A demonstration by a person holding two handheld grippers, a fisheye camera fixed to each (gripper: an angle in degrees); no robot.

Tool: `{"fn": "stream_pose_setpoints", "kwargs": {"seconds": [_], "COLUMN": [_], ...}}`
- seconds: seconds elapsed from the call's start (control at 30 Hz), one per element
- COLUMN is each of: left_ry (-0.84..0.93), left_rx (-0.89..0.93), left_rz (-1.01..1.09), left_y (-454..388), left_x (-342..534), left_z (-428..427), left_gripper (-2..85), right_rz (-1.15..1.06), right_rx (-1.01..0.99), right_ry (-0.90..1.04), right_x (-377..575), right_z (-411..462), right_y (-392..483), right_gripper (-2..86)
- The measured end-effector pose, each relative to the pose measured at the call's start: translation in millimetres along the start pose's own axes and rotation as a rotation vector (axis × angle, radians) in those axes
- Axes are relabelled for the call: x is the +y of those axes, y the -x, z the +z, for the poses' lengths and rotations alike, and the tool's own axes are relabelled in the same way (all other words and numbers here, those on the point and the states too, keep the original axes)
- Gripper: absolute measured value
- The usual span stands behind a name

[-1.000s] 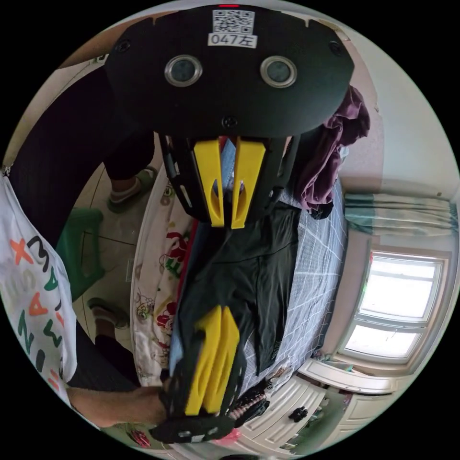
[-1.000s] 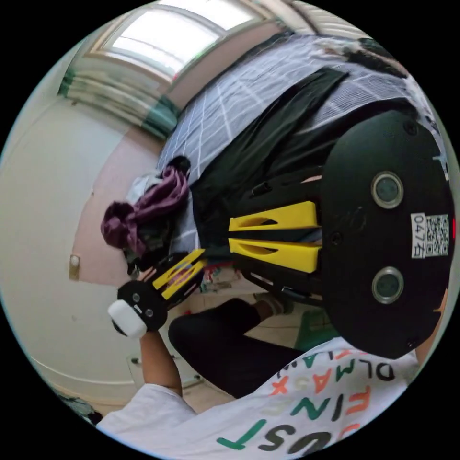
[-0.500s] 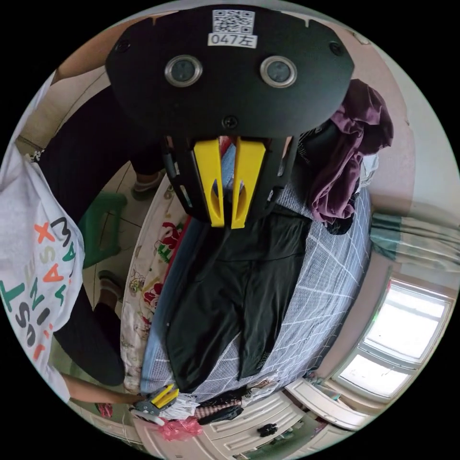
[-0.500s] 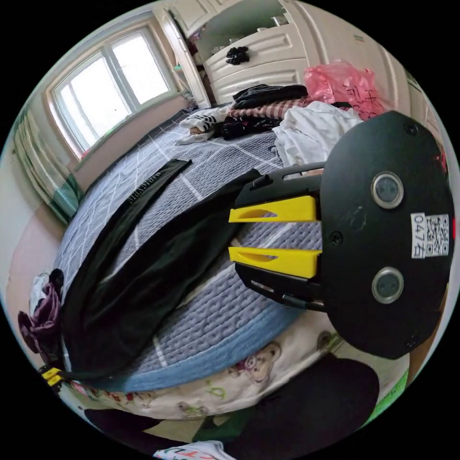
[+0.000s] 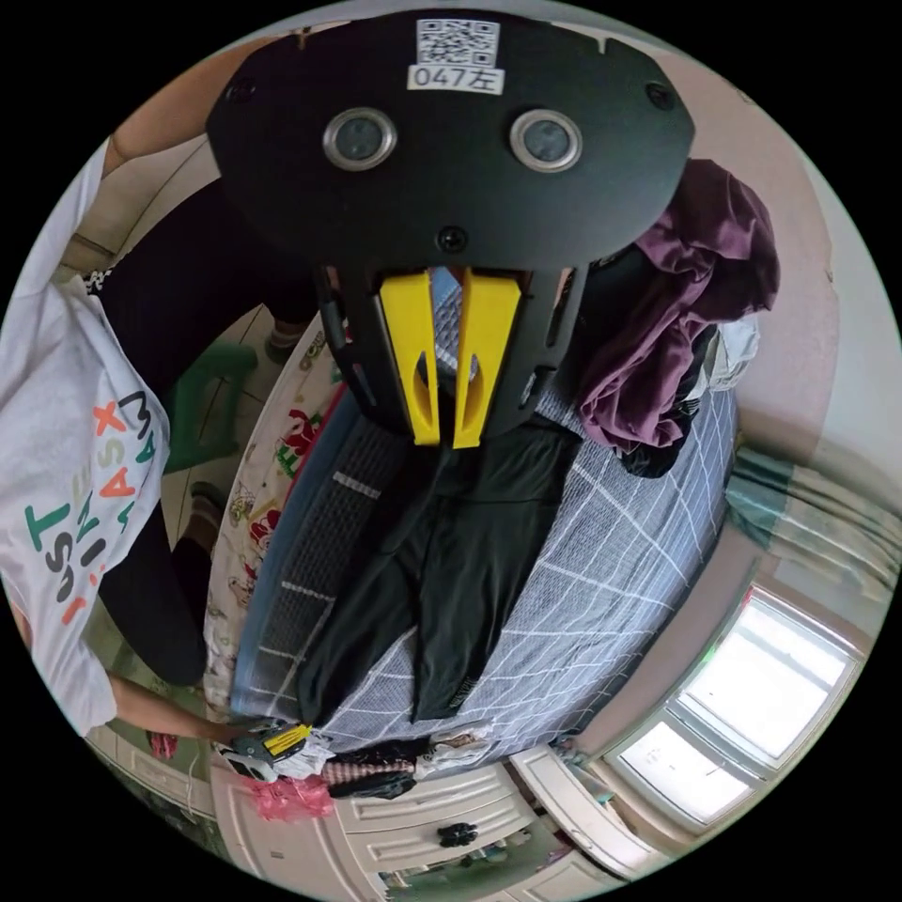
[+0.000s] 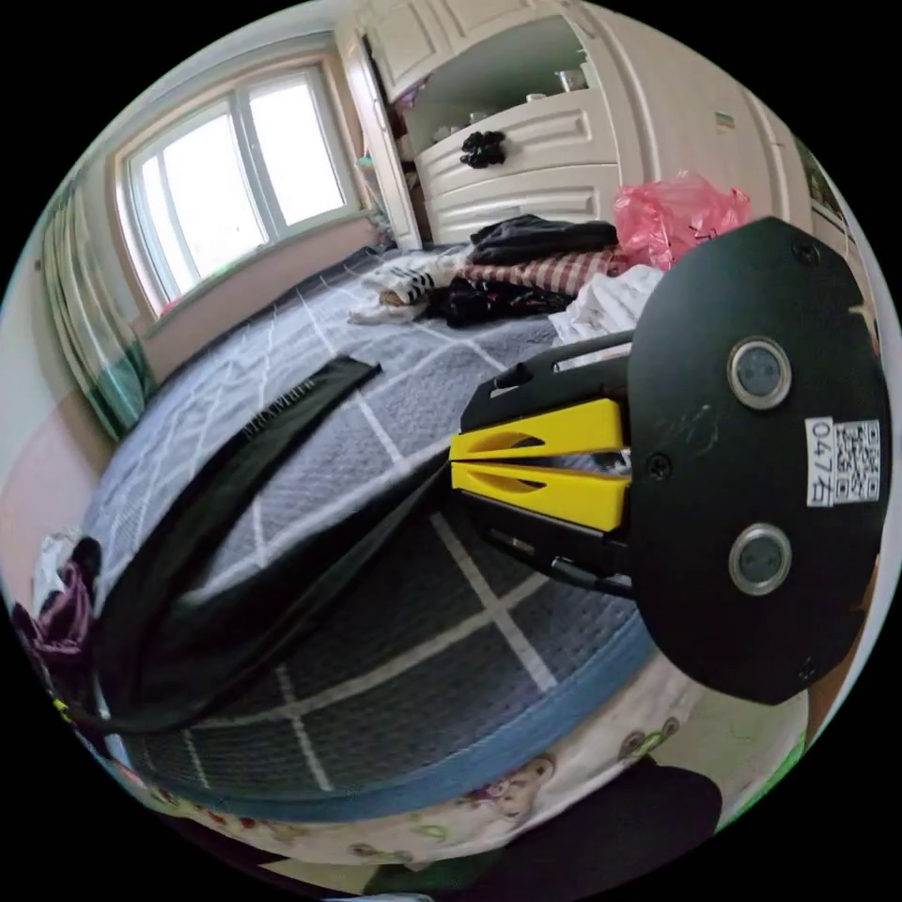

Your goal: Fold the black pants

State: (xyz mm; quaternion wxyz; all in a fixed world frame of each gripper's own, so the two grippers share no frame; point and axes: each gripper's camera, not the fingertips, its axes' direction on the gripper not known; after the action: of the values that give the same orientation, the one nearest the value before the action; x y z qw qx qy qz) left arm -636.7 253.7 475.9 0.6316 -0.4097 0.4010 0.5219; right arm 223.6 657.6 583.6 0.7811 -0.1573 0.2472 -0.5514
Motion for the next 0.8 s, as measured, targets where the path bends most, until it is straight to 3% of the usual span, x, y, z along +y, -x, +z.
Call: {"fn": "stream_pose_setpoints", "kwargs": {"seconds": [0.17,0.4,0.67,0.8], "left_ry": [-0.010,0.099,0.205,0.235], "left_rx": [0.098,0.291,0.469,0.518], "left_rz": [-0.073,-0.223,-0.314,-0.335], "left_y": [75.6,200.0,295.7,333.8], "left_x": [-9.5,-30.8,-56.3,-72.4], "left_z": [7.4,69.6,135.6,147.5], "left_gripper": [0.6,0.7,1.3,2.8], "right_rz": [0.049,0.024,-0.131,-0.121], "right_rx": [0.063,-0.041,-0.025,-0.001], "right_ry": [-0.023,0.131,0.336,0.341], "right_x": [-65.8,-201.8,-297.6,-312.0], "right_z": [-13.6,74.0,176.0,197.1], "right_y": [-73.3,-158.9,-172.8,-189.6], "right_gripper": [-0.5,-0.5,-0.5,-0.3]}}
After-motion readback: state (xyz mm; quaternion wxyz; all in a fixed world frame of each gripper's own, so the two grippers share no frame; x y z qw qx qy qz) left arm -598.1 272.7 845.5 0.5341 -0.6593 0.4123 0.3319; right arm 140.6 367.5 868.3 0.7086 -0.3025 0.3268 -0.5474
